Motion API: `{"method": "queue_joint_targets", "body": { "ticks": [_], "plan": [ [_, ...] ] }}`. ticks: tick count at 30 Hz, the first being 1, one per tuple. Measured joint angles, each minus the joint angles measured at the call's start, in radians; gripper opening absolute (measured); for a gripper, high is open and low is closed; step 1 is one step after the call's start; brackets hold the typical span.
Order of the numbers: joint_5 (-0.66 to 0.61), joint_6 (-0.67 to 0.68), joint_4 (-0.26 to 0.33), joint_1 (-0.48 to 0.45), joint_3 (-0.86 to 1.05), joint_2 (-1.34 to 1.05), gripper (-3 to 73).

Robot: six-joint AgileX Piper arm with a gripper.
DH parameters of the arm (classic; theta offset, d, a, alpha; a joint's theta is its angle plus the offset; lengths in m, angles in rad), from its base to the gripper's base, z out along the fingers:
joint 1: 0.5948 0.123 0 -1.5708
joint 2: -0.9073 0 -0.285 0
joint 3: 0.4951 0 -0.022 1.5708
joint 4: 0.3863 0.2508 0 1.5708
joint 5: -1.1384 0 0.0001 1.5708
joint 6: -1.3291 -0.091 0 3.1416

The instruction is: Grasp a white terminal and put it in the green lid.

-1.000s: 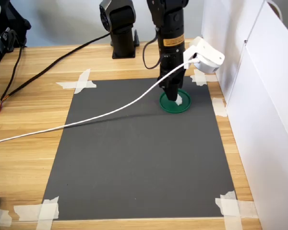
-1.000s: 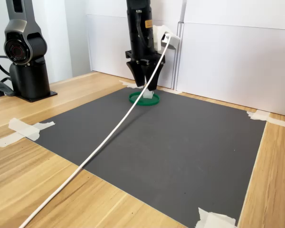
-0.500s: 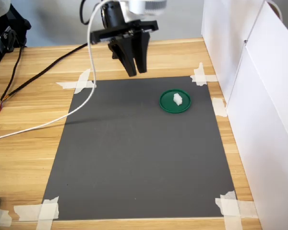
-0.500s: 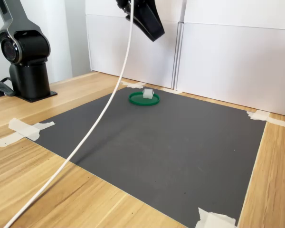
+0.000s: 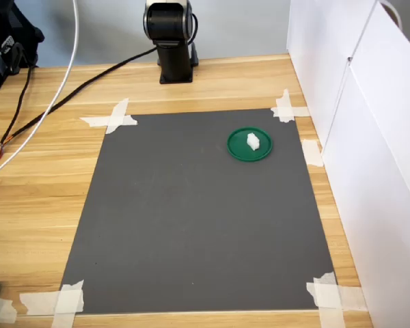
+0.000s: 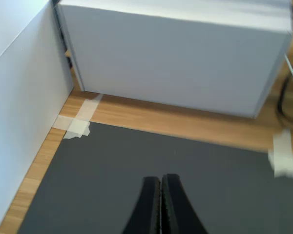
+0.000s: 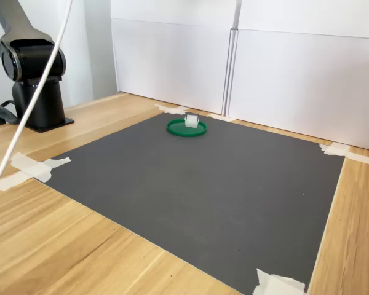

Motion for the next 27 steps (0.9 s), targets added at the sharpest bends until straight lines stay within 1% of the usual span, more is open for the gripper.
{"method": "queue_joint_targets", "body": {
  "ticks": [2, 4, 6, 8, 12, 17, 21, 27],
  "plan": [
    [0.015, -0.133, -0.068, 0.0, 0.053, -0.05, -2.1],
    [0.056, -0.247, -0.119, 0.0, 0.126, -0.104, -2.1],
    [0.105, -0.325, -0.142, 0.0, 0.205, -0.159, -2.1],
    [0.137, -0.382, -0.151, 0.0, 0.296, -0.233, -2.1],
    [0.148, -0.411, -0.168, 0.0, 0.448, -0.395, -2.1],
    [0.093, -0.417, -0.178, 0.0, 0.59, -0.533, -2.1],
    [0.04, -0.425, -0.209, 0.0, 0.67, -0.598, -2.1],
    [0.05, -0.452, -0.228, 0.0, 0.764, -0.688, -2.1]
  ]
}}
